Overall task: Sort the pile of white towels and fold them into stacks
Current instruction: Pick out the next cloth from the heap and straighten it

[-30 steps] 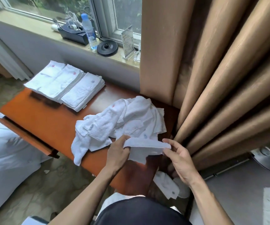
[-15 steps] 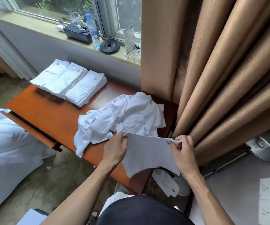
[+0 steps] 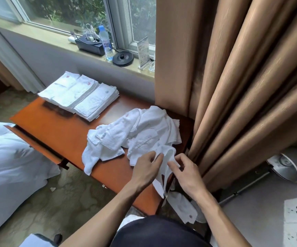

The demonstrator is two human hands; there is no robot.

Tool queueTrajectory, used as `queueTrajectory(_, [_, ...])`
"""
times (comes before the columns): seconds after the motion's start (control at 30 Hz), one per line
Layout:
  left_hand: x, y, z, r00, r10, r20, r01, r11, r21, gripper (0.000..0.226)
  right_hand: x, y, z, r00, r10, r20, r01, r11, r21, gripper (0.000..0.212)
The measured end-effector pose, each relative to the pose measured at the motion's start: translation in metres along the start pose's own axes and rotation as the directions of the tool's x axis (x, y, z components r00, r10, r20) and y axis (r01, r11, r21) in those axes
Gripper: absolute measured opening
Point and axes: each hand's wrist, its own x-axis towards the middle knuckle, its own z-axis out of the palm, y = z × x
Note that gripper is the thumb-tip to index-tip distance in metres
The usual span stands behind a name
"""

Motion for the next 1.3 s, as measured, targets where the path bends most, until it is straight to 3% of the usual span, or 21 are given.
queueTrajectory(0.1, [0.0,0.001,0.003,0.997,-0.073,0.028,0.075,0.991,-0.113,0.057,0.002,0.001,0.003,1.0,0.003,-0.007,-0.002,0.997,0.074,0.012])
queueTrajectory(0.2, [0.003,-0.006,-0.005,0.971,-0.206,-0.122,0.187,0.971,-0.149,0.058,0.004,0.012,-0.003,0.993,0.004,-0.119,0.008,0.995,0.102,0.006])
queueTrajectory(0.27, [0.007,-0.013,-0.014,0.954,-0.222,-0.204,0.203,0.973,-0.108,0.058,0.006,0.019,-0.01,0.985,0.02,-0.172,-0.004,0.996,0.094,0.009])
queueTrajectory(0.43, [0.008,-0.018,-0.02,0.961,-0.17,-0.219,0.199,0.973,0.119,0.055,0.007,0.026,-0.015,0.965,0.078,-0.249,-0.045,0.99,0.135,0.012])
queueTrajectory(0.53, [0.008,-0.024,-0.024,0.954,-0.186,-0.234,0.218,0.968,0.121,0.056,0.007,0.024,-0.02,0.956,0.09,-0.279,-0.055,0.99,0.131,0.018])
queueTrajectory(0.73, [0.019,-0.016,-0.015,0.893,-0.45,-0.032,0.439,0.883,-0.164,0.059,0.009,0.016,-0.013,0.967,0.139,-0.215,-0.103,0.98,0.169,0.029])
queueTrajectory(0.87, [0.019,-0.019,-0.016,0.897,-0.439,0.047,0.441,0.889,-0.124,0.062,0.009,0.012,-0.004,0.986,0.152,-0.072,-0.135,0.97,0.201,0.029])
queueTrajectory(1.0, [0.018,-0.019,-0.014,0.914,-0.404,0.041,0.406,0.906,-0.117,0.064,0.009,0.013,-0.002,0.985,0.146,-0.089,-0.117,0.955,0.271,0.027])
queueTrajectory(1.2, [-0.007,-0.01,0.0,0.948,-0.167,0.27,0.228,0.95,-0.215,0.038,0.001,0.008,0.017,0.993,0.114,0.045,-0.122,0.935,0.333,0.011])
queueTrajectory(1.3, [-0.011,-0.004,0.0,0.949,-0.106,0.296,0.185,0.949,-0.255,0.029,0.001,0.002,0.021,0.996,0.08,0.048,-0.091,0.939,0.331,0.008])
